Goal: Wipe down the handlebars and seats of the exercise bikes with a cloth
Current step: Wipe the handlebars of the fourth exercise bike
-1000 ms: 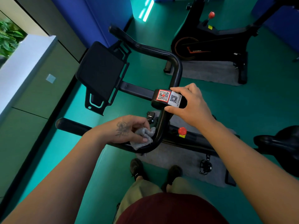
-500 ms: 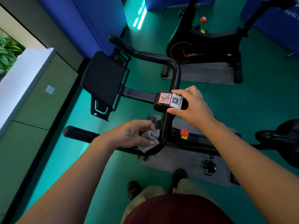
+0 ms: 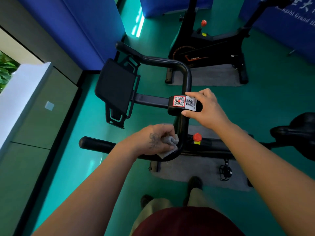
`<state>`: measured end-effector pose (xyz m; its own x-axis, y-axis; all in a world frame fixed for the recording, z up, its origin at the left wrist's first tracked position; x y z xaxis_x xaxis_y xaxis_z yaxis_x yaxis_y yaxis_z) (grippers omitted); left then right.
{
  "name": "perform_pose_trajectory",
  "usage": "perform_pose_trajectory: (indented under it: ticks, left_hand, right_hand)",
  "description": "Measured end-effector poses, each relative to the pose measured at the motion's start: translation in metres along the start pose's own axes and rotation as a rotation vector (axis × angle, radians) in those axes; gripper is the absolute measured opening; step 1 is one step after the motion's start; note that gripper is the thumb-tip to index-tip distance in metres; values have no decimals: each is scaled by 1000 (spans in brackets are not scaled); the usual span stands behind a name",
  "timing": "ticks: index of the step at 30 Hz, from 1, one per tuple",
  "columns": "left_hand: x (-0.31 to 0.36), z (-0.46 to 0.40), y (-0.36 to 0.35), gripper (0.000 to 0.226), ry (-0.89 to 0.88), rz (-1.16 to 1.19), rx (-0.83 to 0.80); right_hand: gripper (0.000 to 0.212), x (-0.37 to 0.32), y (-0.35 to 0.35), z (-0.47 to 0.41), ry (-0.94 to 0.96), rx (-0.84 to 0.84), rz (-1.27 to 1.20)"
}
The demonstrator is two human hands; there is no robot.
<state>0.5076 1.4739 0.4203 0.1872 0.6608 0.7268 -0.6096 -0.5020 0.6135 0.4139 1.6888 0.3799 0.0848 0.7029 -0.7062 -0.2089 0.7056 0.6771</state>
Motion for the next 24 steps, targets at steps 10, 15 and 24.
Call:
perform_pose_trajectory:
  ticks: [10,15,24]
  left_hand:
    - [-20,29,31,30,109,-94,-72]
    - [-12,14,14,22,45,-32,-68]
    - [-19,21,15,23,42,29,-54]
  right_hand:
    - [73,-6,2,3,-38,0,1]
    - [73,-5,0,4,-36,5,-2]
    - [72,-7,0,6,-36,1,12]
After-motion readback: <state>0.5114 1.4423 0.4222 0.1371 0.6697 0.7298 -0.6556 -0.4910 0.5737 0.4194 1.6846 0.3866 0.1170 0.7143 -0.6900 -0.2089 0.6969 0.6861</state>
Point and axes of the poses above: each hand's wrist, its own z-axis away from the middle knuckle, its own y-axis out of the back of the hand, x = y × z, the point moved 3 cm from there along -z, towards the middle knuckle, and after that the axes turned 13 degrees about -y, right-handed, at the moved point
